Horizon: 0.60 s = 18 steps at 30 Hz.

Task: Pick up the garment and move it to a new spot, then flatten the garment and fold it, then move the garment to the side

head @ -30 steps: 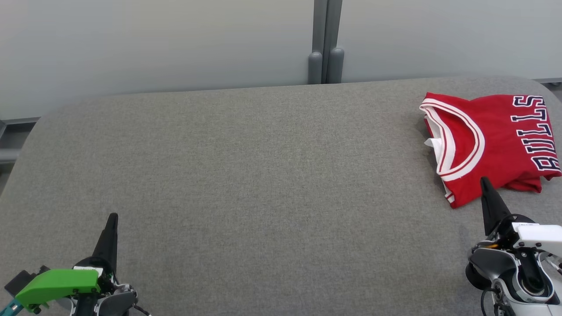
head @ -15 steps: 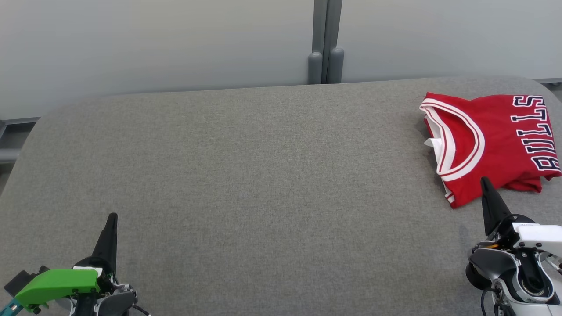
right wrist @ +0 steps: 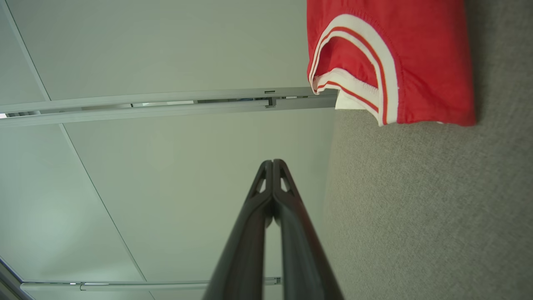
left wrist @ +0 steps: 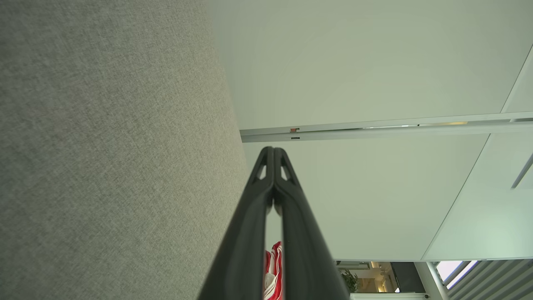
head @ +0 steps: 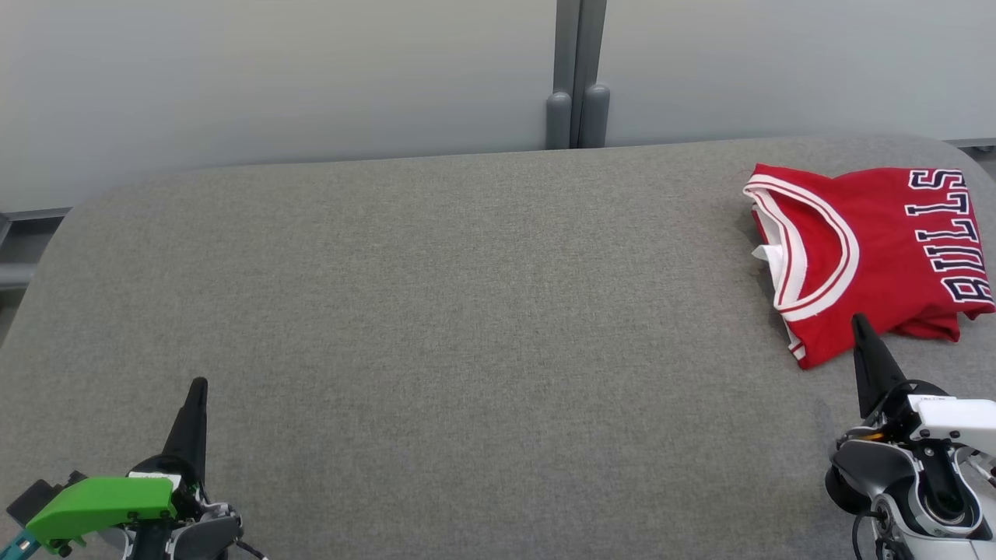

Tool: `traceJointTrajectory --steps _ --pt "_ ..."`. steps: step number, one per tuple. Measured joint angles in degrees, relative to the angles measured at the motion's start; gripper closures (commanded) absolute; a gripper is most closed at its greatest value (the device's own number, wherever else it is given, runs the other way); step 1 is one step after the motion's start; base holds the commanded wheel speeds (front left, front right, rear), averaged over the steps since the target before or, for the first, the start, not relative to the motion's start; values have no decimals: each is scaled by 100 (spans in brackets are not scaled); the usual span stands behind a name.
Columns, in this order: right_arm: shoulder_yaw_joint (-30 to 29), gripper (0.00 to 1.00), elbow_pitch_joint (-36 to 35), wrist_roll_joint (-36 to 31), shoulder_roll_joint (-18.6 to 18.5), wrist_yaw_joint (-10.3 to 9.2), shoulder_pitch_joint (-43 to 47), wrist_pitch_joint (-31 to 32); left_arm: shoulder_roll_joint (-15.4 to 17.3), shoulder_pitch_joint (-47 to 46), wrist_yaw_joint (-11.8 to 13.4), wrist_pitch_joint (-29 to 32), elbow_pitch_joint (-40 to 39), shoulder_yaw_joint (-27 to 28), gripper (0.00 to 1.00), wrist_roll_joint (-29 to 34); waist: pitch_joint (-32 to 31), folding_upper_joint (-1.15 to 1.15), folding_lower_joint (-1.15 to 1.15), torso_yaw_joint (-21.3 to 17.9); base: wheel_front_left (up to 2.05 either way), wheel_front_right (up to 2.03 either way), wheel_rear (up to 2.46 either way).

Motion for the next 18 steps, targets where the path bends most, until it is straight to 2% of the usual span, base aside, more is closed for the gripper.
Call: traceJointTrajectory --steps 18 --pt "-14 100 0 -1 4 0 -1 31 -5 -2 0 19 2 12 100 1 0 0 0 0 0 0 0"
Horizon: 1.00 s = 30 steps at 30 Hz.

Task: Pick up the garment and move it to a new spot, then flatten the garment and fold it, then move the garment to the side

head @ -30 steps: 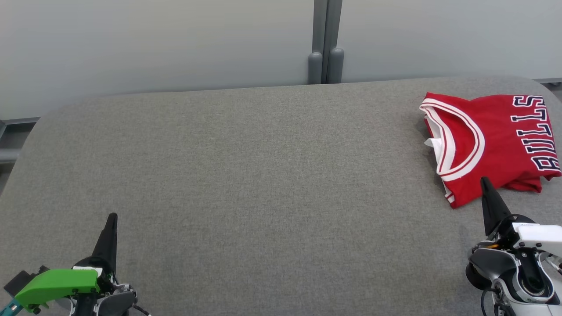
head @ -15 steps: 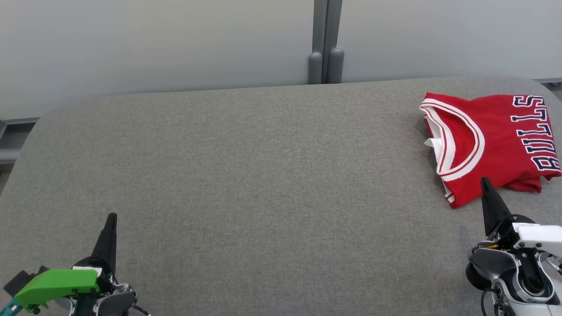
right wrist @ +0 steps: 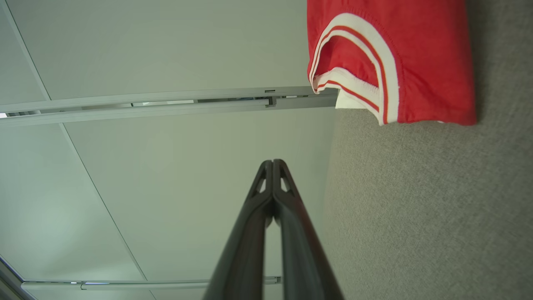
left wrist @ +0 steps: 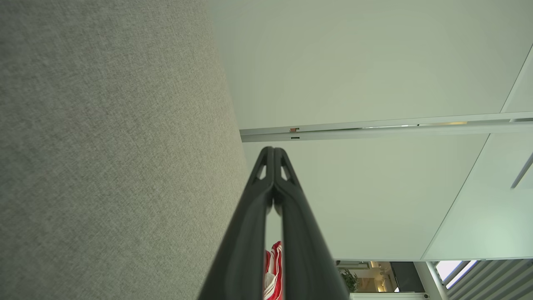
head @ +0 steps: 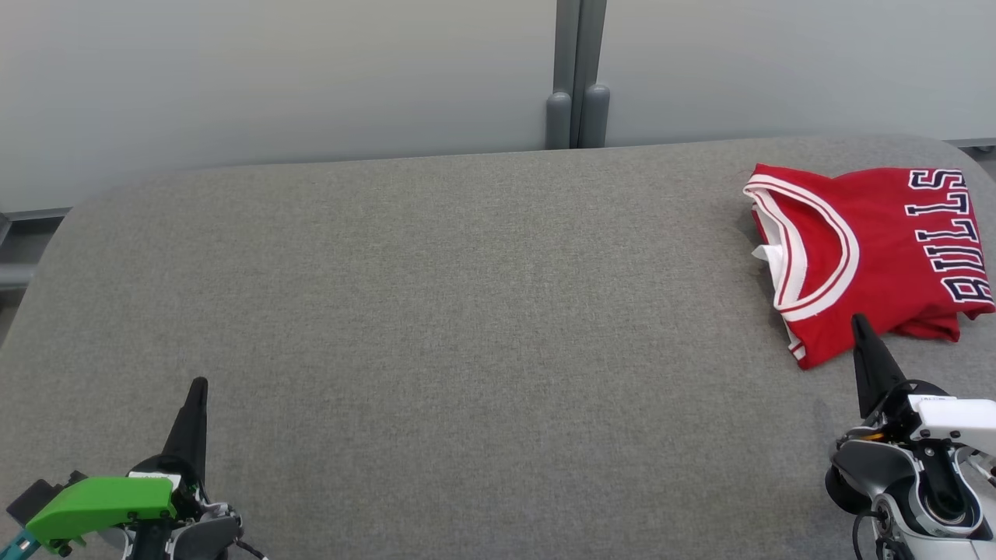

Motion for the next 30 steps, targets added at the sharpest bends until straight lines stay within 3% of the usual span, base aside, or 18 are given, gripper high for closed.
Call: traceJointTrajectory --steps 30 --pt "-16 100 -4 -5 8 0 -1 1 -31 -2 0 8 -5 15 100 0 2 0 0 0 0 0 0"
